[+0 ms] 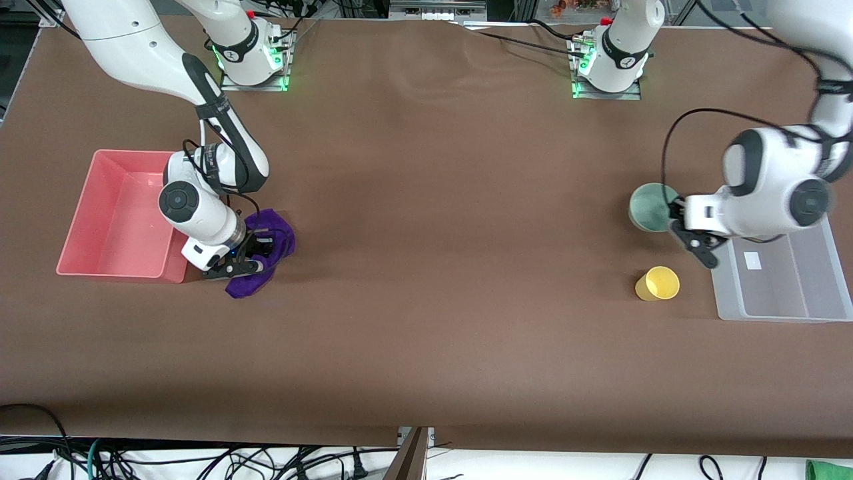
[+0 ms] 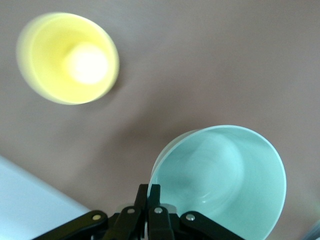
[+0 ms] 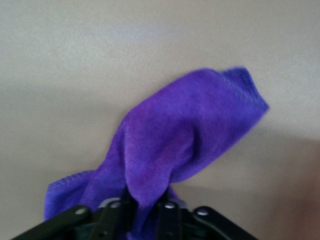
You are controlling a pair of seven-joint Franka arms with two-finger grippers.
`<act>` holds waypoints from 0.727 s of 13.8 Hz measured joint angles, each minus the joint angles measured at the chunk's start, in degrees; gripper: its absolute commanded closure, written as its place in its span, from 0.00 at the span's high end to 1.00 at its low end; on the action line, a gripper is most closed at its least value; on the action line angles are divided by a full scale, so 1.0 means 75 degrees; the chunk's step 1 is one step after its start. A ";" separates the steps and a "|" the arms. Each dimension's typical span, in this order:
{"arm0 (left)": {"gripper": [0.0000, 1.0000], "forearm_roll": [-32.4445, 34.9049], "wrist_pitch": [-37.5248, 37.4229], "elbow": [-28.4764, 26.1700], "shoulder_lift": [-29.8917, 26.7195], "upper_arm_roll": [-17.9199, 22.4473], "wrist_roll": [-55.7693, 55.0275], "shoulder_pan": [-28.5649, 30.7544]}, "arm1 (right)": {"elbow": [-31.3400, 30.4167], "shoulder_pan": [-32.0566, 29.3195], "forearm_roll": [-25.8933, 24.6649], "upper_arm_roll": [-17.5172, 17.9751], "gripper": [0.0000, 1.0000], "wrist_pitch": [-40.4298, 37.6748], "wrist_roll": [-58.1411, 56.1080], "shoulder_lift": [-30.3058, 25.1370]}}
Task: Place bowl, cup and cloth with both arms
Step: 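Drop the cloth into the pink bin while the left gripper places the bowl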
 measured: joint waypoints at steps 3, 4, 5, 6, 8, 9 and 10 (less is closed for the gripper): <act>0.00 0.1012 -0.0725 0.1494 0.0191 0.0159 0.0979 0.0559 | 0.1258 -0.0012 -0.0002 -0.0039 0.00 -0.2489 -0.0218 -0.0362; 0.00 0.1158 -0.0728 0.1788 0.0400 0.0179 0.1332 0.0819 | 0.1957 -0.0028 -0.0001 -0.0113 0.00 -0.3625 -0.0503 -0.0538; 0.00 0.1195 -0.0659 0.2025 0.0685 0.0195 0.1677 0.1095 | 0.2644 -0.0041 0.0000 -0.0279 0.00 -0.4749 -0.0901 -0.0700; 0.00 0.1200 -0.0409 0.2185 0.1015 0.0206 0.1999 0.1369 | 0.3218 -0.0056 0.0002 -0.0531 0.00 -0.5782 -0.1389 -0.0833; 0.00 0.1200 0.0491 0.2290 0.1720 0.0211 0.2386 0.1822 | 0.3835 -0.0106 0.0058 -0.1213 0.00 -0.7082 -0.2499 -0.0987; 0.00 0.1200 0.0932 0.2304 0.2087 0.0211 0.2473 0.1990 | 0.3897 -0.0135 0.0104 -0.1583 0.00 -0.7404 -0.3001 -0.1000; 0.30 0.1200 0.1287 0.2314 0.2422 0.0207 0.2532 0.2117 | 0.3874 -0.0161 0.0122 -0.1942 0.00 -0.7554 -0.3450 -0.0968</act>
